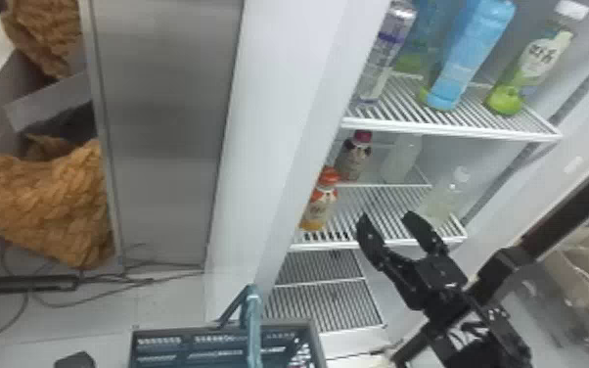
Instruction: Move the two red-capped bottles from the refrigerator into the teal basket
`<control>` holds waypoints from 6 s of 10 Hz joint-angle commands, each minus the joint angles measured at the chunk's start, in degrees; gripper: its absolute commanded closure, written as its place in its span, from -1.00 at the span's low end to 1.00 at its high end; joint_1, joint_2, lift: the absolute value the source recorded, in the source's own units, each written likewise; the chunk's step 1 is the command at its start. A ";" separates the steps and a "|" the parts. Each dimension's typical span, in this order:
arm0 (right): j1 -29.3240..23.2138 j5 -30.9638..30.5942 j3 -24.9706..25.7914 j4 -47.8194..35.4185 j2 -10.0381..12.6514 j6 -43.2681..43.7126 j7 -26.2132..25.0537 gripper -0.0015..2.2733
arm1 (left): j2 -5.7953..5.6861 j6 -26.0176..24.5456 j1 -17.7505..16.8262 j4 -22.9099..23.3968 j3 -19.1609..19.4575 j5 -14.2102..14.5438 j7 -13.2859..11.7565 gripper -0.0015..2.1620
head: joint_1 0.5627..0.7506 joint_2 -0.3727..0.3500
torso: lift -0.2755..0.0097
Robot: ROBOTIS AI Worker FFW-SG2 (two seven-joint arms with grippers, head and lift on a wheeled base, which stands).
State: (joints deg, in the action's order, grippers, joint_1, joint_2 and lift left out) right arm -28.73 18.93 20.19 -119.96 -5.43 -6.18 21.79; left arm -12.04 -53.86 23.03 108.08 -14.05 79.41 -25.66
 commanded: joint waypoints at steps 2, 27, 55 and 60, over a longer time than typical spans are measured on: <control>3.42 -1.10 0.95 4.86 -0.02 3.09 -0.61 -0.84 | 0.00 0.00 0.03 -0.02 0.00 0.23 0.00 0.07 | 0.41 -0.94 | -0.64; 38.02 -5.90 -7.05 45.92 -5.20 6.75 -5.53 -0.96 | -0.44 0.14 -1.94 -1.42 -1.26 1.72 -0.09 0.07 | 0.41 -0.94 | -0.64; 17.21 -9.67 -1.22 14.56 -2.65 0.00 -9.75 -0.40 | -0.53 0.00 -1.80 -1.70 -1.26 2.17 -0.44 0.06 | 0.41 -0.94 | -0.64; 2.30 -4.76 -0.08 -5.41 -1.51 -7.46 -9.75 -0.40 | -0.53 0.00 -1.66 -1.70 -1.14 2.29 -0.53 0.06 | 0.41 -0.94 | -0.64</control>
State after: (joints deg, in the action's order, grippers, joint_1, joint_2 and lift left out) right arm -24.31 13.16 20.11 -122.80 -6.99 -12.51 12.04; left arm -12.57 -53.86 21.37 106.38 -15.20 81.69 -26.20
